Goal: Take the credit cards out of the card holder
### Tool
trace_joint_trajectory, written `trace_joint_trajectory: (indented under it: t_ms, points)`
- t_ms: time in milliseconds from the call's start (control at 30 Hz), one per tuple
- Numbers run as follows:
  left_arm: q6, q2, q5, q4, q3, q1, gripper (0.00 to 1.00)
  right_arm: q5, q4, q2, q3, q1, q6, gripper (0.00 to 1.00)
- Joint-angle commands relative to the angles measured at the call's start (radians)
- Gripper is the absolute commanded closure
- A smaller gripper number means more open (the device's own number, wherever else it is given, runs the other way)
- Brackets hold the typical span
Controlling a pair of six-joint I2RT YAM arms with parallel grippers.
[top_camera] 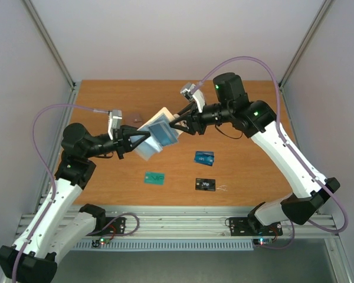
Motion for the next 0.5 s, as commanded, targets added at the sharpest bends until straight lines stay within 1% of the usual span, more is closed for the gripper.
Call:
trace_joint_trajectory:
  t_ms: [0, 100, 233, 467]
  points:
    - [0.010, -0.014, 0.023, 0.080, 0.002, -0.001, 1.00, -0.003, -0.021, 0.022, 0.020, 0.013, 0.011, 0.56]
    - [0.010, -0.012, 0.021, 0.081, 0.003, 0.000, 1.00, -0.001, -0.014, 0.037, 0.025, 0.035, 0.009, 0.53]
    - [0.009, -0.010, 0.003, 0.073, 0.003, 0.000, 1.00, -0.043, -0.006, 0.063, 0.040, 0.074, 0.006, 0.48]
    - [0.010, -0.010, -0.044, 0.046, -0.002, 0.000, 1.00, -0.037, 0.015, 0.082, 0.040, 0.105, 0.025, 0.47]
